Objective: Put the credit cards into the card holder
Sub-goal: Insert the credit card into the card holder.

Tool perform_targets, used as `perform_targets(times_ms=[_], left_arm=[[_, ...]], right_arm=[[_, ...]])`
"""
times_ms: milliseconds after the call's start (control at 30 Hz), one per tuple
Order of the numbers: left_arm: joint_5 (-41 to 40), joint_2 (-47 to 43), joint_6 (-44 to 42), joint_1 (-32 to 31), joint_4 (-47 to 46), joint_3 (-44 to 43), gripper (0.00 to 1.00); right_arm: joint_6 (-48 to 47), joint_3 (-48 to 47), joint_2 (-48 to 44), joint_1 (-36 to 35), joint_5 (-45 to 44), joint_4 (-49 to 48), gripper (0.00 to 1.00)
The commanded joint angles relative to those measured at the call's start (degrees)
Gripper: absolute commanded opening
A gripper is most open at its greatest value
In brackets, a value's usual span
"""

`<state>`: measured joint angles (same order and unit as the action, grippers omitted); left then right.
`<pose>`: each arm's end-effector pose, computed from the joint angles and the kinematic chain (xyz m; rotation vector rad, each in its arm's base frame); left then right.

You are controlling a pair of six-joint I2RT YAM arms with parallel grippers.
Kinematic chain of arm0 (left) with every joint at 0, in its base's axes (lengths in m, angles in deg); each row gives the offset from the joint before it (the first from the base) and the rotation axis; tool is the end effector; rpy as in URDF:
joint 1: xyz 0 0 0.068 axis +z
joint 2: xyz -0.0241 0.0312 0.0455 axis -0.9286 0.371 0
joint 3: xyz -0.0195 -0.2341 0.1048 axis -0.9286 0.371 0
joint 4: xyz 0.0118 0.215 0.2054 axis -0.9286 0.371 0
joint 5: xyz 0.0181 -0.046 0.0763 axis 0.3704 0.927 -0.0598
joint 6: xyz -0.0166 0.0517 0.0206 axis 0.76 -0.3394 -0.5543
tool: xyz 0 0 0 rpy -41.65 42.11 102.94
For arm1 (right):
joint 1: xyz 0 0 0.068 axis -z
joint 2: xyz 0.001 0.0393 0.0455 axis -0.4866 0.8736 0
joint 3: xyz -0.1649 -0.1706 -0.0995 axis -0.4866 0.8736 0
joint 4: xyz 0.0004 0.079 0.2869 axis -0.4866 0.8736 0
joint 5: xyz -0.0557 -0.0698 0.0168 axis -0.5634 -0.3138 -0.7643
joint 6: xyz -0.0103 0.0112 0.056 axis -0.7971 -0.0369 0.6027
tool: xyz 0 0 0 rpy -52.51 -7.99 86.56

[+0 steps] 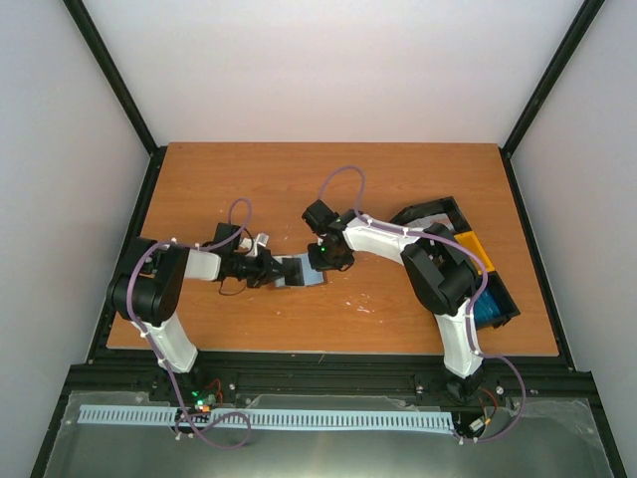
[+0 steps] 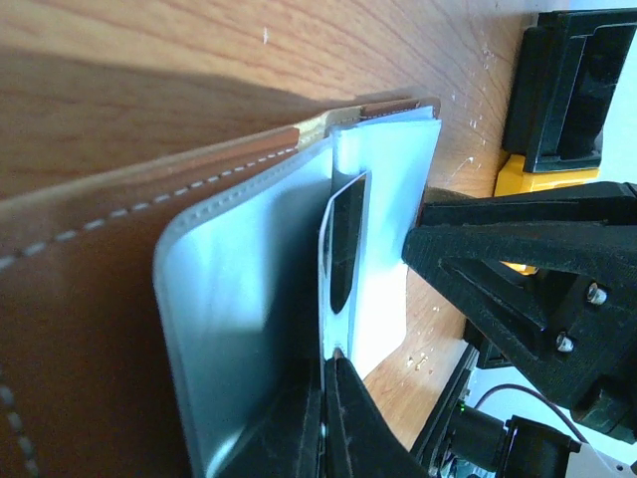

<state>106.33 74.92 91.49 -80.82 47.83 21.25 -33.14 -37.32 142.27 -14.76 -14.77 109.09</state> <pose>0.2851 -0.0962 0.0478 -0.3233 2.6703 -1.4632 0.3121 0.3062 0.1087 -0.3763 2.9379 0.3727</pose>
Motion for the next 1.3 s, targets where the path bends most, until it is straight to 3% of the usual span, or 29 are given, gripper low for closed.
perform_targets(times_ms=[0, 500, 800, 867, 1033, 1267], left_arm=[[-1.06, 1.04, 1.01, -0.04, -1.34, 1.65, 0.01], [-8.75, 2.08, 1.13, -5.34, -0.83, -3.08, 0.05], [-16.28, -2.48, -1.28, -5.86, 7.74, -3.56, 0.19], [-17.85, -4.25, -1.55, -5.86, 8.78, -2.91, 0.17], [-18.40, -5.86, -1.85, -5.86, 7.72, -1.44, 0.01], [-21.36, -7.19, 1.18, -5.86, 5.41, 1.23, 0.01]], right_arm=[[1.31, 3.33, 3.53, -1.29, 4.37, -0.29, 0.20], [0.89, 4.53, 2.69, -1.23, 4.31, -1.52, 0.20], [0.96, 5.50, 1.99, -1.26, 4.56, -2.40, 0.20], [0.90, 5.61, 2.02, -1.22, 4.58, -2.50, 0.20], [0.69, 5.78, 2.14, -1.23, 4.64, -2.50, 0.20], [0.59, 5.52, 2.33, -1.22, 4.72, -2.24, 0.20]])
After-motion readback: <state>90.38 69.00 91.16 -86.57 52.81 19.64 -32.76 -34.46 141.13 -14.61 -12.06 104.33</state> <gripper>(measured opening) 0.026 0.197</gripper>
